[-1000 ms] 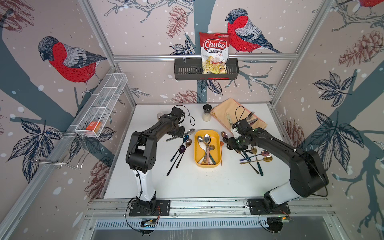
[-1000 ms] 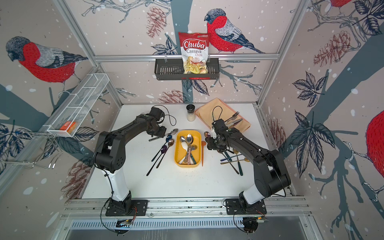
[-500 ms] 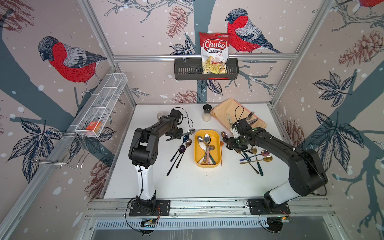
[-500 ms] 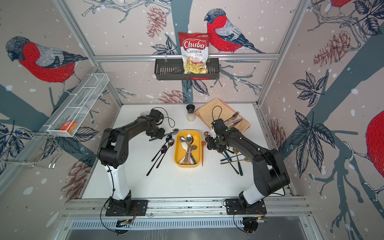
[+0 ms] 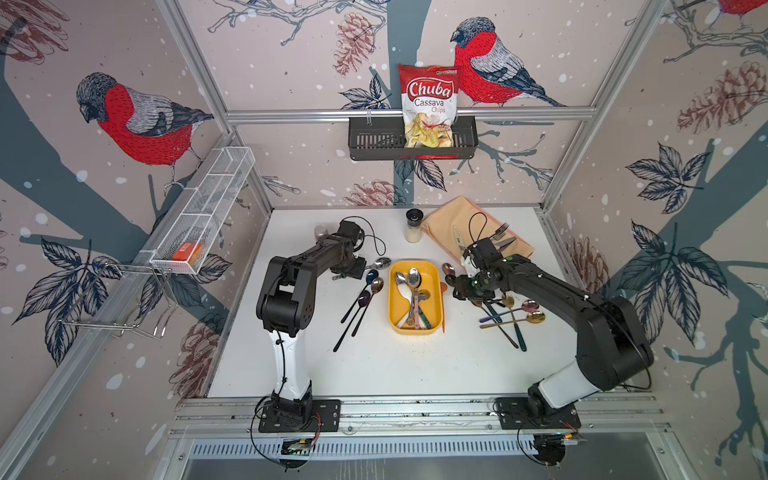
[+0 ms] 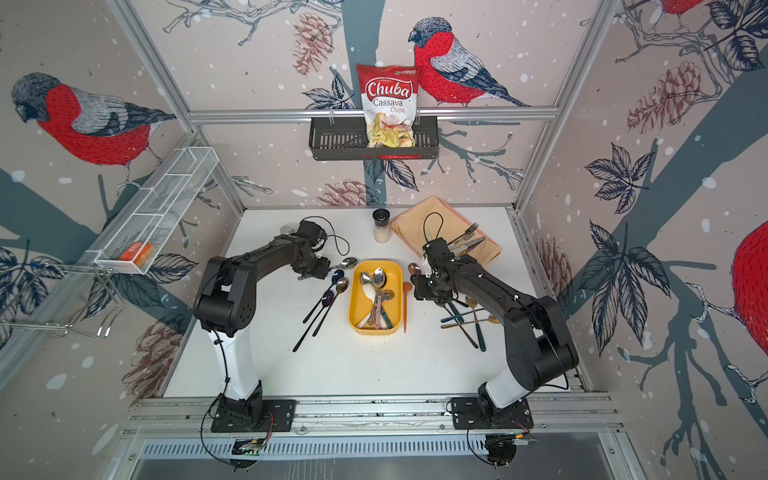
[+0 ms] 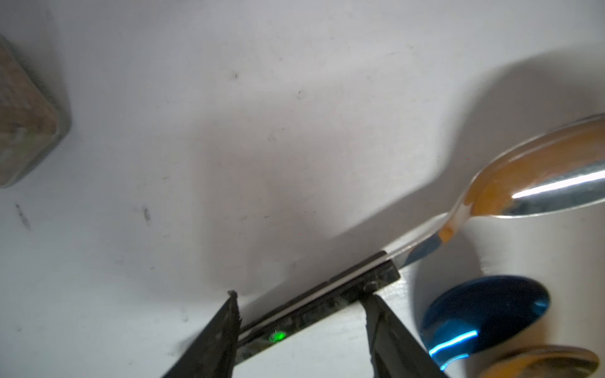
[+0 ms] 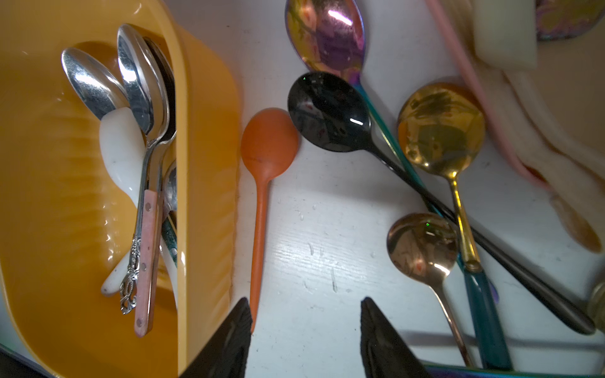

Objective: Put the spoon into the storage box
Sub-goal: Pick up the spoon from the center of the board.

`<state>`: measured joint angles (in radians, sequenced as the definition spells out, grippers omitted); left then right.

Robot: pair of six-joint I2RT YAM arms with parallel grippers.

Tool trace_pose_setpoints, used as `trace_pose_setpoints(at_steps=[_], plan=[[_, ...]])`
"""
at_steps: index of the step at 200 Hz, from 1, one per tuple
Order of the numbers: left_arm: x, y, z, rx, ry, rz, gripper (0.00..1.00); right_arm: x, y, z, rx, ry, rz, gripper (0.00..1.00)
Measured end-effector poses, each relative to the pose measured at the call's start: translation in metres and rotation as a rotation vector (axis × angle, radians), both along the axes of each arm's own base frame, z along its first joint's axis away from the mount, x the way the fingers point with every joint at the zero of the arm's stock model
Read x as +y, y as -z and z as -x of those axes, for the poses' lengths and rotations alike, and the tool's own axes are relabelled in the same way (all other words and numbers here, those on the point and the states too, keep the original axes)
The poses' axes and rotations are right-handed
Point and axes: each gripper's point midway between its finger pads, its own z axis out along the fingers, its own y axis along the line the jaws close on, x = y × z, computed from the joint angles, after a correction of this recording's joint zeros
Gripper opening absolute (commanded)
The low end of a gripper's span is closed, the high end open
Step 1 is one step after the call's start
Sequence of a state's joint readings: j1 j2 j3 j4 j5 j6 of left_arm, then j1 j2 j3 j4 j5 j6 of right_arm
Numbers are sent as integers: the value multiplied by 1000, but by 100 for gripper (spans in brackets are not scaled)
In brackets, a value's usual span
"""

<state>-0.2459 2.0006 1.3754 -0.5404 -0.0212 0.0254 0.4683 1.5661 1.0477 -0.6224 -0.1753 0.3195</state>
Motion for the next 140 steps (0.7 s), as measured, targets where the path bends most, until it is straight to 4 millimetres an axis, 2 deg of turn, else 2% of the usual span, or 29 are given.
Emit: trace_pose_setpoints(at_steps=[42,85,140], plan=[[9,6,6,25,-36,25,58,1,1,0,4,-2,1,55],[10,6,14,44,-46,45,54,1,1,1,4,-4,2,55],[9,7,26,56,-57,70,37,3,4,2,9,-9,4,55]])
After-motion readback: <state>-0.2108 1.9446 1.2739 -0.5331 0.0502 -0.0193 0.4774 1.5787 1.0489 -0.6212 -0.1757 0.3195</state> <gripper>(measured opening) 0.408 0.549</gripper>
